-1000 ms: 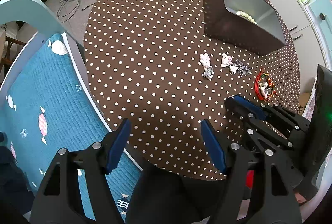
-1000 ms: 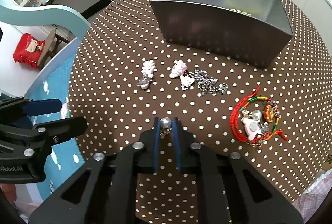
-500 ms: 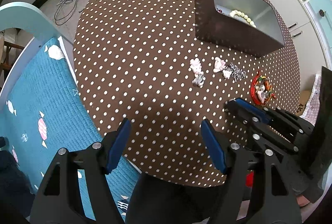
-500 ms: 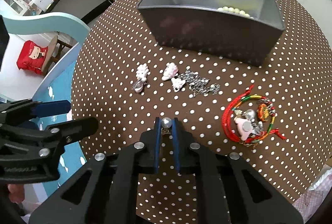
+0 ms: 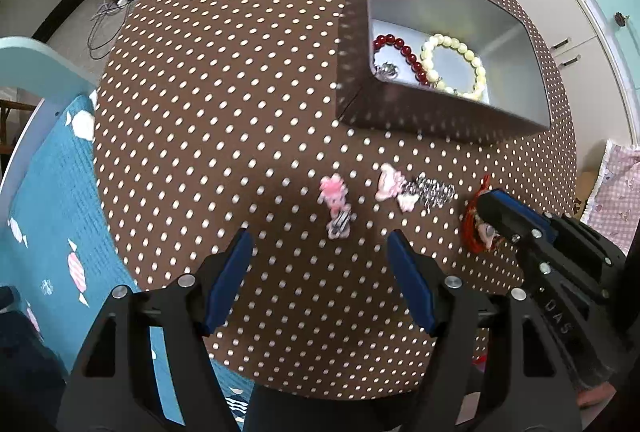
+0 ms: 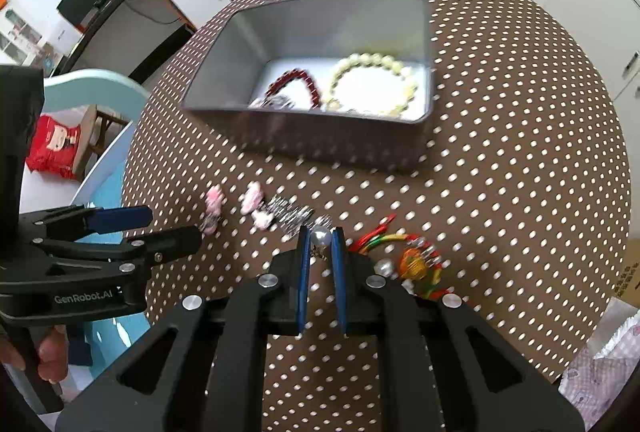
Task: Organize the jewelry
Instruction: 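Carry the pearl charm toward the box with the right tool while the left tool grasps the pink bear charm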
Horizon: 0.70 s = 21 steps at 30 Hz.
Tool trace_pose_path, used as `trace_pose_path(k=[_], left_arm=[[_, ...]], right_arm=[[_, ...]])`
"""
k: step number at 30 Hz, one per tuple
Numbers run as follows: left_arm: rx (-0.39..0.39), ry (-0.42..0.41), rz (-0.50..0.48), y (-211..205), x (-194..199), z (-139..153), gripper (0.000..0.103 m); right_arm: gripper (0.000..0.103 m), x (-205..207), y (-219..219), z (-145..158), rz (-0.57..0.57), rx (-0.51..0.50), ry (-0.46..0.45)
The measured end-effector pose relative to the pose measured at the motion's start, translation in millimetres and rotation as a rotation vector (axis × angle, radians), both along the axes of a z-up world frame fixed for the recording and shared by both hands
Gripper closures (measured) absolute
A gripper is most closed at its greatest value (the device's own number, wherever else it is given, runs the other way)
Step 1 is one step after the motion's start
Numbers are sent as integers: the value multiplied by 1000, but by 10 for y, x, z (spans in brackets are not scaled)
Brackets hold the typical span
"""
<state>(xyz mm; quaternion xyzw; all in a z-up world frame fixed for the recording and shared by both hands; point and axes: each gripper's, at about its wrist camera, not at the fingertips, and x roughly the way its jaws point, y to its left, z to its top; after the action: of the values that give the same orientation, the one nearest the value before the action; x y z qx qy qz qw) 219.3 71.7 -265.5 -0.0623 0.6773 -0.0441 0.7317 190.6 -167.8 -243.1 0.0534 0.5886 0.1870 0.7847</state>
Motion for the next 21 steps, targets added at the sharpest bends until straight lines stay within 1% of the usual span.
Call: trace_pose_path(k=[1,2,3,5,7,8,10,11,12,14,18,21], left_arm=[[-1,5,-7,-16,35,-19,33],[-2,9,-13,-21,56,-45,35],[1,15,-21,-39,90,-70,40],[1,28,-29,-69,128,-118,46],[-8,46,-36,-103,184,-177,56],[-7,55,-40,-114,198,-211,63],[10,47,-58,-160,231,-227,68],[21,47,-62,-188,240,-237,73],[16,52,-53,-188,260,-242,79],[-21,68,-34,-156,287,-259,91],[-18,49,-23,-24,300,-232,91],[-37,22,-17,73,289,-142,91]], right_arm=[[93,60,-60,4,-6,2,3],[93,80,-87,1,-14,5,6],[93,83,-100,0,-20,6,8],[93,106,-142,-14,-31,7,17],[93,119,-164,-28,-40,10,26],[93,102,-161,-32,-46,10,29],[93,88,-180,-31,-56,13,34],[93,67,-169,-35,-59,13,36],[93,40,-154,-37,-66,12,37],[93,2,-169,-23,-76,12,36],[93,-48,-195,24,-87,10,24],[93,-99,-235,54,-94,8,15]])
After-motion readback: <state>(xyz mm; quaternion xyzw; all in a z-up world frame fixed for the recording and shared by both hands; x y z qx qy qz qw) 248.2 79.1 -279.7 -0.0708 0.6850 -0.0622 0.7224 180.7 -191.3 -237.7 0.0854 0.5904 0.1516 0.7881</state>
